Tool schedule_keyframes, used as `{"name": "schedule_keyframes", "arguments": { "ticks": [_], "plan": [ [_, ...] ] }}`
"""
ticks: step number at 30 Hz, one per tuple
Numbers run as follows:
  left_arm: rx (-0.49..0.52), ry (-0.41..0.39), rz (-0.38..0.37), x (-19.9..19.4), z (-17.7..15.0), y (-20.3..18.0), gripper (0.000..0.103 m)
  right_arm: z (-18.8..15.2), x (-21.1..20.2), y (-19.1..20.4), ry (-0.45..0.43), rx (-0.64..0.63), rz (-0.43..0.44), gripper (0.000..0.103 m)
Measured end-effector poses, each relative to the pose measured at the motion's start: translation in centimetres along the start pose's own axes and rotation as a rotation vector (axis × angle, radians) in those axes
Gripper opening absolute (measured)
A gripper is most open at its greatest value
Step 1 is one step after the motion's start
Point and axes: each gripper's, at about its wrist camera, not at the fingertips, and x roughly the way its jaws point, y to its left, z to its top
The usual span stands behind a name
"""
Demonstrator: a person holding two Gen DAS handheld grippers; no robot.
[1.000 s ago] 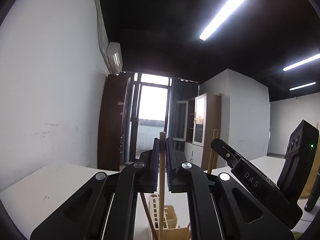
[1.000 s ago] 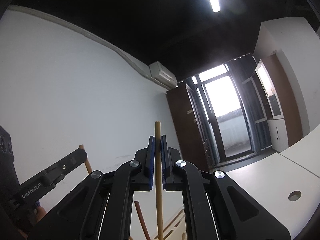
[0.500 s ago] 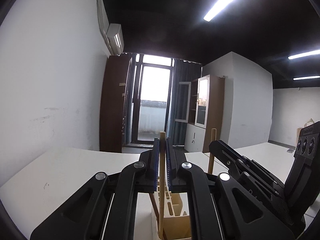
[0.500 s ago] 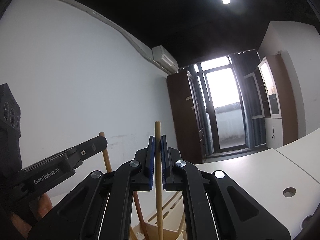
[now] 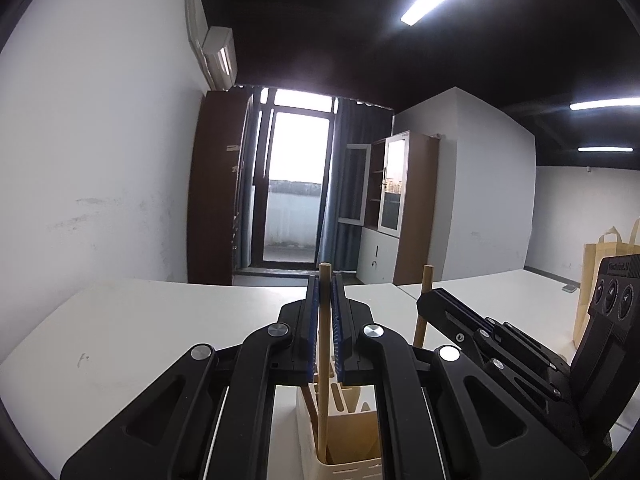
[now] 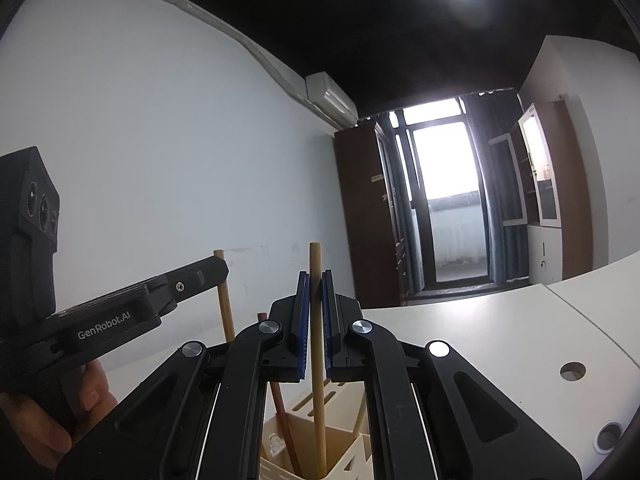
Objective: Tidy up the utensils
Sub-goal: 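Carry both chopsticks above the holder and lower them into its slots, then open both tools to release the chopsticks into the holder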
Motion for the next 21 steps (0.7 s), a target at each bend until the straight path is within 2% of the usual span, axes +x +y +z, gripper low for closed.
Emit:
{"name": "schedule_keyframes", "arguments": {
  "ticks": [21],
  "plan": [
    [0.026,0.059,-0.025,0.6,-0.9,0.5,0.006,-1.5,-1.0,-0.4,0.083,-0.005,0.003,0.007]
  ]
}}
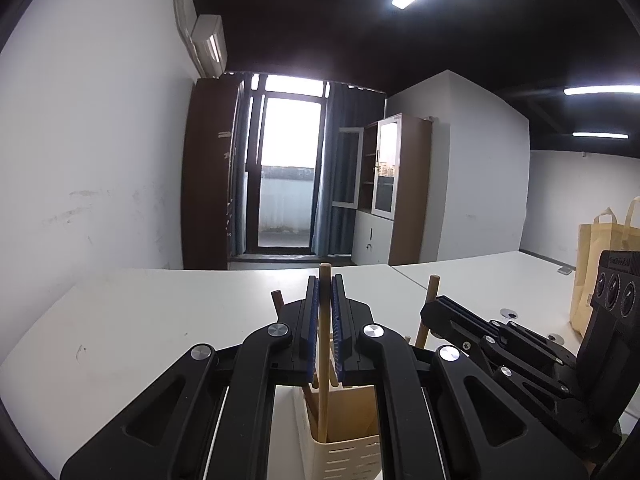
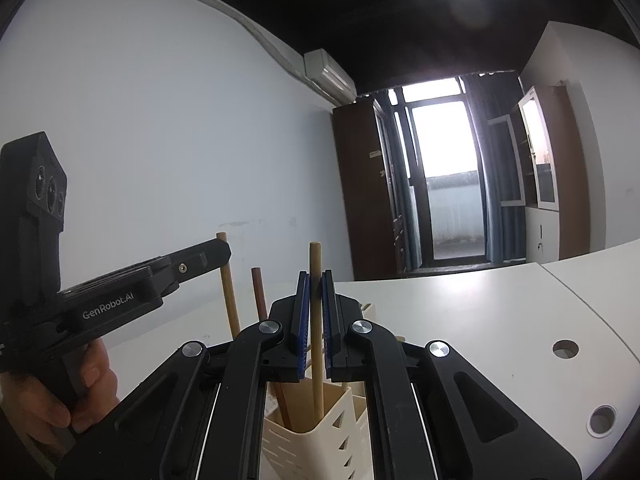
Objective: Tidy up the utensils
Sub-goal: 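Open both tools to release the chopsticks into the holder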
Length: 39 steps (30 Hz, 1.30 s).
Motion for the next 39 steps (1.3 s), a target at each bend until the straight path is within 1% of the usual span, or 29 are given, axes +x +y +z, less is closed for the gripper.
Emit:
{"name": "schedule_keyframes", "arguments": {
  "ticks": [9,11,12,13,14,15,20,26,33,39],
  "plan": [
    [0.009,0.031,0.011,0.4,-0.4,-0.1,0.006,-0.5,-0.2,-0.1,0.030,-0.008,-0.005,0.007],
    [0.000,0.034,0.037,0.1,-0.5,0.1,0.010,-0.6,-0.5,0.0,0.033,-0.018,-0.018,0.008],
    [-0.009,0.037,0.042,0.0,-0.5,0.2,0.016,-0.5,-0.6,0.0,0.033,-0.019,-0.021,0.010],
    [-0.018,0.035,0.041,-0.2,-0.4,0.4,0.019,-0.5,-0.7,-0.1,0.032,-0.014,-0.023,0.013],
    [-0.025,0.029,0.044,-0.4,-0.4,0.5,0.019,-0.5,-0.8,-0.2,0.030,-0.007,-0.025,0.020],
    [-0.028,0.023,0.047,-0.7,-0.3,0.7,0.020,-0.5,-0.9,-0.3,0.030,-0.002,-0.027,0.020],
    [-0.053,0.029,0.048,-1.4,-0.3,1.3,0.024,-0.6,-1.2,-0.8,0.042,0.013,-0.047,0.020],
    [-0.037,0.041,0.054,-2.1,-0.6,0.9,0.028,-0.8,-1.4,-1.0,0.060,0.020,-0.066,0.020],
    [-0.019,0.069,0.055,-3.6,-1.1,0.1,0.037,-0.6,-2.5,-0.6,0.067,0.021,-0.074,0.026],
    [-0.012,0.104,0.068,-5.0,-1.8,-0.2,0.041,-0.7,-3.8,-0.4,0.081,0.027,-0.082,0.031]
  ]
}}
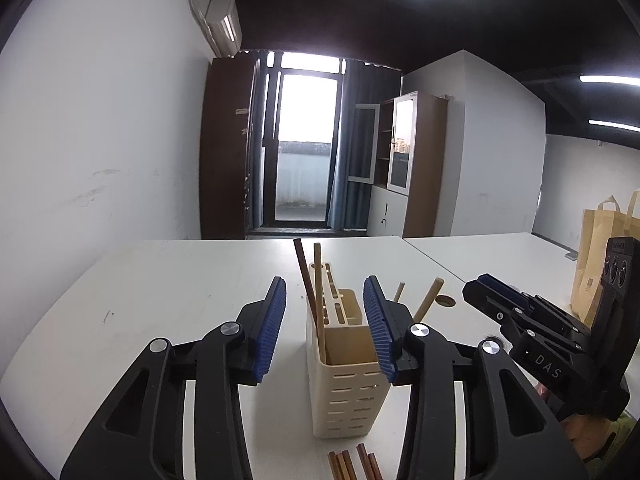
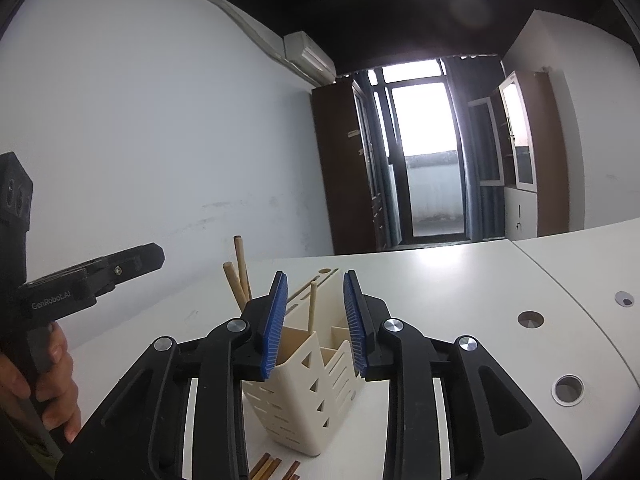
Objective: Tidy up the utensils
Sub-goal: 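Move both open tools back down toward the remaining chopsticks on the table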
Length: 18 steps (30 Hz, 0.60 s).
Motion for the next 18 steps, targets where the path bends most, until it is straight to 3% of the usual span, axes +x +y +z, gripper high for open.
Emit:
{"name": "schedule_keyframes", "arguments": {
  "ticks": [9,18],
  "plan": [
    [-0.002,0.057,0.013,-1.4,-1.1,0.4,0.046,-0.7,-1.8,1.3,0.060,-0.013,-0.006,0.038],
    [-0.008,0.166,0.019,-1.6,-4.2,0.7,0.052,-3.3,-1.6,2.3,0.238,-0.014,-0.004,0.044]
  ]
}}
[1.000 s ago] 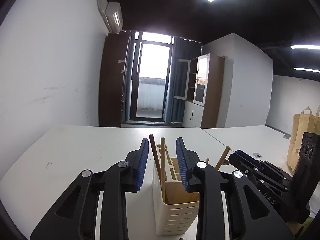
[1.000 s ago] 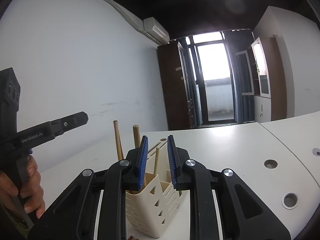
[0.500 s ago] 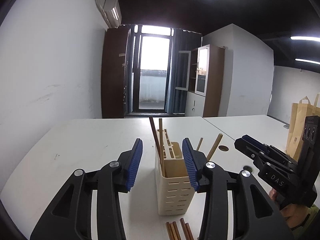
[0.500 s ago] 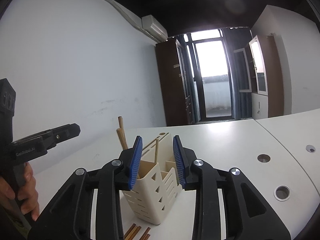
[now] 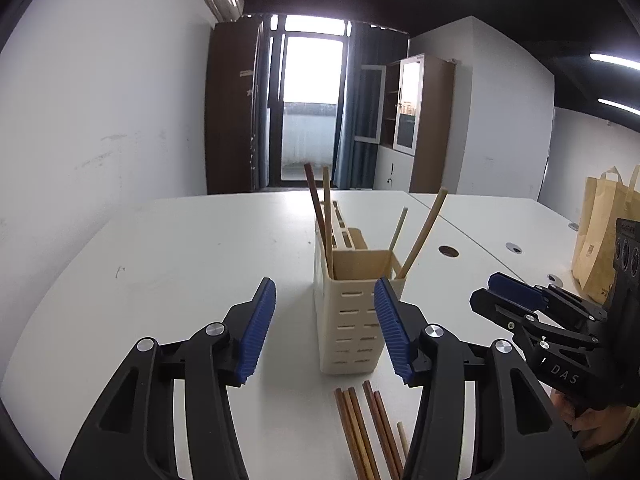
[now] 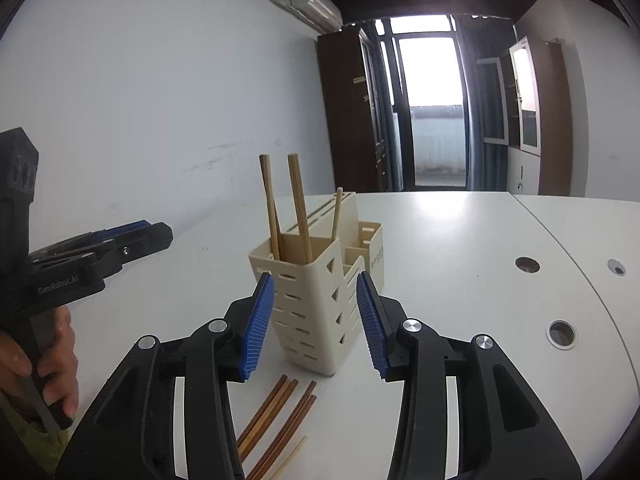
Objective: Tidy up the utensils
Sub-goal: 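Move both open tools back down toward the remaining chopsticks on the table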
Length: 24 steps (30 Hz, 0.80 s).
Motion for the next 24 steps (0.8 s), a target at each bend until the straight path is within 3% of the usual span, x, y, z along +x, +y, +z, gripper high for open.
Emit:
{"name": "schedule_keyframes", "arguments": {
  "ticks": [8,15,20,24],
  "plan": [
    [-0.009,0.119,-0.039,2.2,-2.2,0.3,0.055,-2.1,0.9,-0.4,0.104,0.050,-0.040,0.050],
    [-0.007,0.211,-0.029,3.9,-3.7,0.5,0.055,-3.1,1.9,-0.6,0.202,0.060,-0.072,0.050],
    [-0.013,0.291,-0.034,5.4,-4.8,0.8,0.058,-4.3,2.6,-1.2,0.271,0.116,-0.014,0.050],
    [-0.021,0.342,-0.055,6.4,-5.5,0.9,0.059,-5.2,3.3,-0.7,0.327,0.091,-0.025,0.051]
  ]
}}
